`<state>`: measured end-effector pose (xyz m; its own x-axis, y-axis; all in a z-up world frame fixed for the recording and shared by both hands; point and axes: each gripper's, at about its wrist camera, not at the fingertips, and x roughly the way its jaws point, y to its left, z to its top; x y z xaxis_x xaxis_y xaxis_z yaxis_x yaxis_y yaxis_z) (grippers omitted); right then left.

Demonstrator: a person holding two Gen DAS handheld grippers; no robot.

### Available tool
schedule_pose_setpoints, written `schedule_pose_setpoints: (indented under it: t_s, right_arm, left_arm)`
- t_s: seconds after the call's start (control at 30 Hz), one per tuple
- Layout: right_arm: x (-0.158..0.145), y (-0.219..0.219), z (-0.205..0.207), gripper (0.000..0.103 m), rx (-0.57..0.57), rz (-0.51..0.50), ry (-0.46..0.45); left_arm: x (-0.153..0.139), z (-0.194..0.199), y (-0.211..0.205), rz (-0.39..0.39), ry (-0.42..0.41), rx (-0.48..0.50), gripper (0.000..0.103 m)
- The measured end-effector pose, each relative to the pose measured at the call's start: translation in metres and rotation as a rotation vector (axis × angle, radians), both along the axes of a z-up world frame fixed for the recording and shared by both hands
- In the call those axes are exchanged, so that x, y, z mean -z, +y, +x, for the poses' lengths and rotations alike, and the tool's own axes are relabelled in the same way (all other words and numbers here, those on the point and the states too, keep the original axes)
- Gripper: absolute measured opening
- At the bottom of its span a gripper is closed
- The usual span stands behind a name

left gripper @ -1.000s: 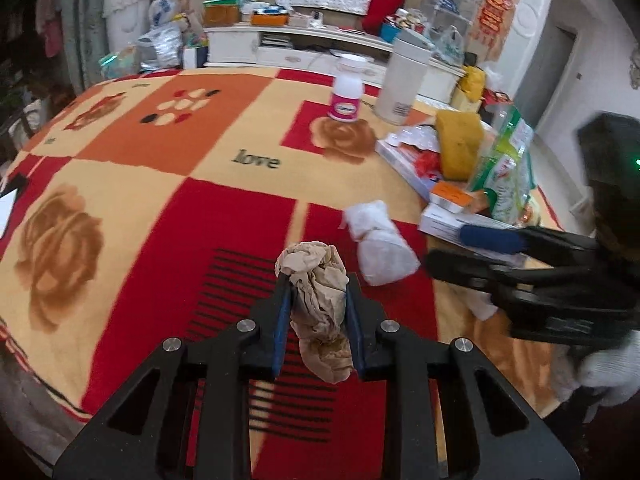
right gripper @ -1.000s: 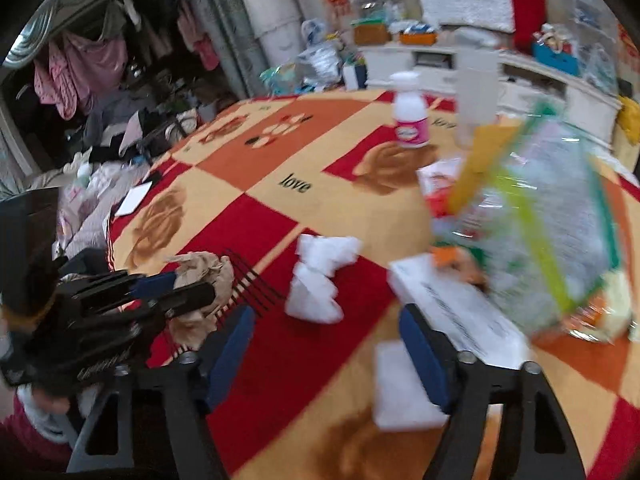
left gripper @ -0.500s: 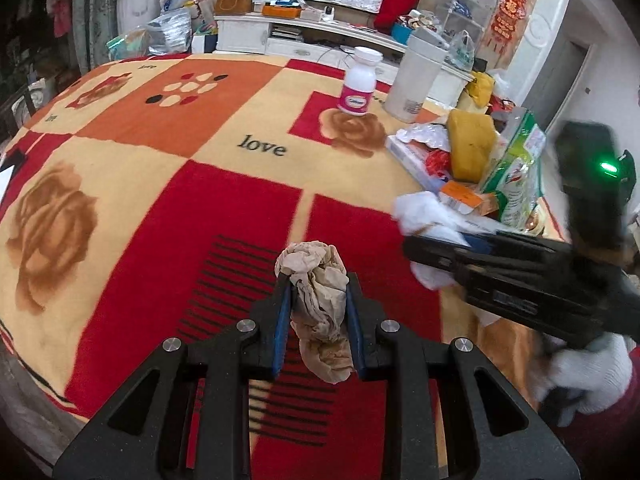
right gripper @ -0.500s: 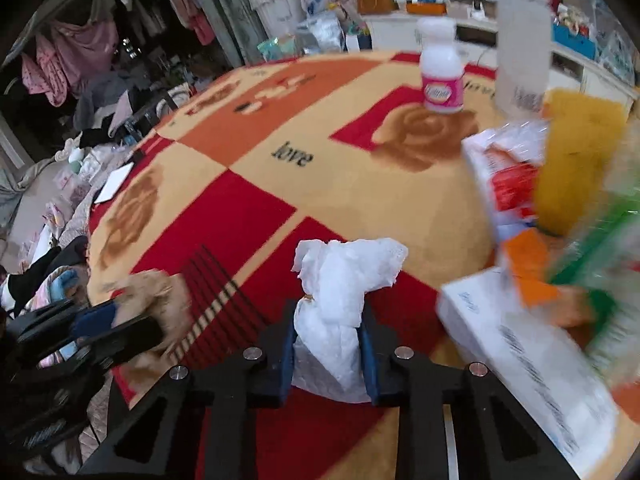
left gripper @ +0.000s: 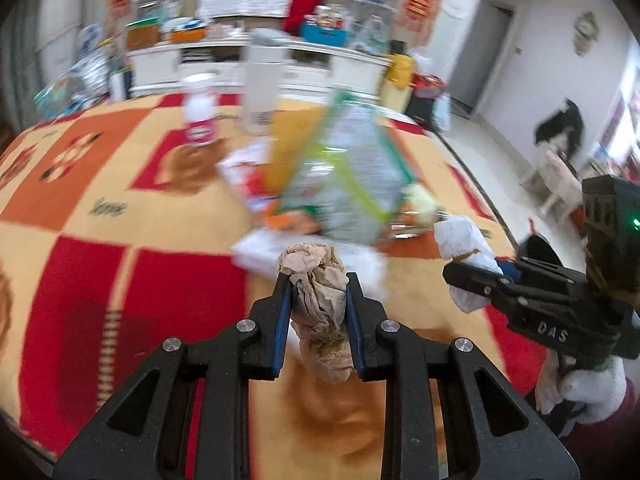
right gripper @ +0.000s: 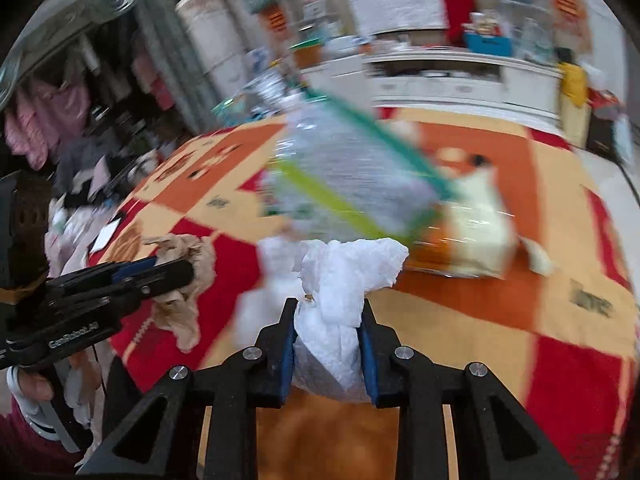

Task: Collect trash
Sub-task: 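Carry both items to the black bin and open both tools over it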

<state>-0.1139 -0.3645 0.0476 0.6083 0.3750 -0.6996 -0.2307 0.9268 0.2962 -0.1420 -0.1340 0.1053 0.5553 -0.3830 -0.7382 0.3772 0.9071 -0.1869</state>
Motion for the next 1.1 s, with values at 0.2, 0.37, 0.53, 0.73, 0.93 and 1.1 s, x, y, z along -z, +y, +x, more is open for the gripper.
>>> schedule_pose_setpoints:
  t_s: [0.2, 0.37, 0.53, 0.73, 0.93, 1.1]
  right_arm:
    - [0.002, -0.088, -0.029, 0.027, 0.195, 0.004, 0.002]
    - [0.006, -0.148, -0.053, 0.027, 0.339, -0.028, 0.016]
    - [0.01, -0.211, -0.075, 0.027, 0.471, -0.04, 0.034]
    - [0.024, -0.276, -0.101, 0.027, 0.592, -0.043, 0.064]
    - [0.034, -0.318, -0.111, 0.027, 0.673, -0.029, 0.086]
    - [0.041, -0.342, -0.114, 0.053, 0.748, -0.025, 0.099]
  left_arm:
    - [-0.006, -0.005, -0.074, 0.018, -0.016, 0.139, 0.023]
    - [-0.008, -0.009, -0.137, 0.017, -0.021, 0.248, 0.023]
    - [-0.004, -0.01, -0.199, -0.017, 0.015, 0.357, 0.023]
    - [-0.002, -0.005, -0.267, -0.093, 0.079, 0.448, 0.023]
    - [0.004, -0.004, -0.33, -0.109, 0.104, 0.5, 0.024]
    - [0.011, -0.001, -0.371, -0.169, 0.147, 0.531, 0.029]
